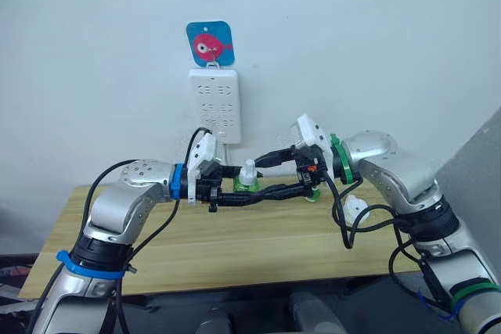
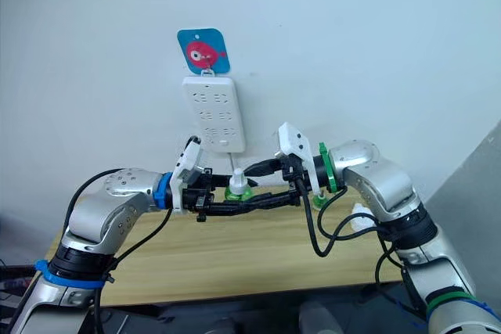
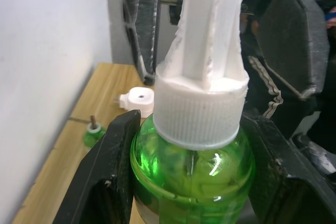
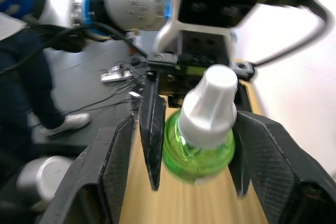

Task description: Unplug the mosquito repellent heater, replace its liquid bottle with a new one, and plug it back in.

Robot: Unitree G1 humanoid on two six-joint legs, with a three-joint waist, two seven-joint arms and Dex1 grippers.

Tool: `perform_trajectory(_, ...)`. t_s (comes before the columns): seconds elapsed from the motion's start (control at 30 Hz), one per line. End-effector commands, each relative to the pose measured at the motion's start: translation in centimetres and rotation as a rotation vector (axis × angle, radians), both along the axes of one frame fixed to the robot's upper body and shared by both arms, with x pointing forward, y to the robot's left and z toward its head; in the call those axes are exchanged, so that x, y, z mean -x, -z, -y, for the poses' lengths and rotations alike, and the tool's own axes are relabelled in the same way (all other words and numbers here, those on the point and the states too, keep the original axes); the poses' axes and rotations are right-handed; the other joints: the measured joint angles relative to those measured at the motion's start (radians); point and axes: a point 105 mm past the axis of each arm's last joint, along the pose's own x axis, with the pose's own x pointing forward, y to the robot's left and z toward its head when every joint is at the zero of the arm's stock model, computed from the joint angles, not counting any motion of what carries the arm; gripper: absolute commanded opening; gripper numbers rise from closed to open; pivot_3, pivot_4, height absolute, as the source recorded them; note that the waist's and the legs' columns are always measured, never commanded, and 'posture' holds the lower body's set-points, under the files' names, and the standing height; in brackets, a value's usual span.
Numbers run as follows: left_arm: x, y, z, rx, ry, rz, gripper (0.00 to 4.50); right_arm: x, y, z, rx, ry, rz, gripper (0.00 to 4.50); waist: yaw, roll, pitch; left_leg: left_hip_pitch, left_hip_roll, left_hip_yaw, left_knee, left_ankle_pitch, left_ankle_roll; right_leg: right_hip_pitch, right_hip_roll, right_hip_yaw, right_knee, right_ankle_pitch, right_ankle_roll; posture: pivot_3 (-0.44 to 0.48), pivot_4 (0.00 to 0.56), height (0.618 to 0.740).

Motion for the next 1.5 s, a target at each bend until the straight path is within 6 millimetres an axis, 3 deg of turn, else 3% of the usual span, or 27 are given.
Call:
perform_trajectory(0.03,-0.7,-1.1,0.1,0.034,-0.043,0.067,2.30,-0.1,-2.1,0.7,-0.076,0.097,0.071,2.97,0.001,0.000,0.000,0.000,0.000,0.000,0.000,0.000,0.000,0.000,0.000,0.000,0.000,0.000,0.000,-0.119,0.030,0.740)
perform_trajectory(0.23,-1.9,-0.8,0.7,0.052,-0.127,0.115,2.30,0.0,-2.2,0.4,-0.216,0.356,0.074,2.97,0.001,0.000,0.000,0.000,0.000,0.000,0.000,0.000,0.000,0.000,0.000,0.000,0.000,0.000,0.000,-0.130,0.034,0.740)
perform_trajectory(0.47,-2.1,-0.8,1.2,0.054,-0.126,0.122,2.30,0.2,-0.9,-1.6,-0.235,0.449,0.001,2.97,-0.003,0.001,0.000,0.000,0.000,0.001,0.000,0.000,0.000,0.000,0.000,0.001,0.000,0.000,0.000,-0.144,0.039,0.740)
perform_trajectory(0.7,-2.3,-1.1,1.2,0.062,-0.133,0.133,2.30,-0.9,-0.5,-1.7,-0.230,0.509,-0.023,2.97,-0.001,0.001,0.000,0.000,0.000,0.001,0.000,0.000,0.000,0.000,0.000,0.001,-0.001,0.000,0.000,-0.134,0.041,0.740)
perform_trajectory(0.8,-2.2,-1.1,1.1,0.065,-0.139,0.133,2.30,-0.7,-0.5,-1.8,-0.227,0.492,-0.028,2.40,-0.002,0.001,0.000,0.000,0.000,0.001,-0.001,0.000,0.000,0.000,0.000,0.001,-0.001,0.000,0.000,-0.132,0.039,0.740)
perform_trajectory(0.93,-2.2,-1.2,1.1,0.068,-0.142,0.132,2.30,-0.4,-0.6,-1.9,-0.221,0.462,-0.023,1.06,-0.002,0.001,0.000,0.000,0.000,0.001,-0.001,0.000,0.000,0.000,0.000,0.001,-0.001,0.000,0.000,-0.127,0.038,0.740)
perform_trajectory(1.3,-2.0,-1.3,1.1,0.086,-0.132,0.098,2.30,-0.1,-1.1,-1.9,-0.232,0.396,-0.006,1.05,-0.002,0.001,0.000,0.000,0.000,0.001,-0.001,0.000,0.000,0.000,0.000,0.001,-0.002,-0.001,0.001,-0.131,0.040,0.740)
perform_trajectory(1.5,-2.4,-0.9,0.5,0.020,-0.125,0.112,4.19,-0.1,-1.2,-1.9,-0.236,0.383,-0.003,1.05,-0.002,0.001,0.000,0.000,0.000,0.001,-0.001,0.000,0.000,0.000,0.000,0.001,-0.002,-0.001,0.001,-0.131,0.040,0.740)
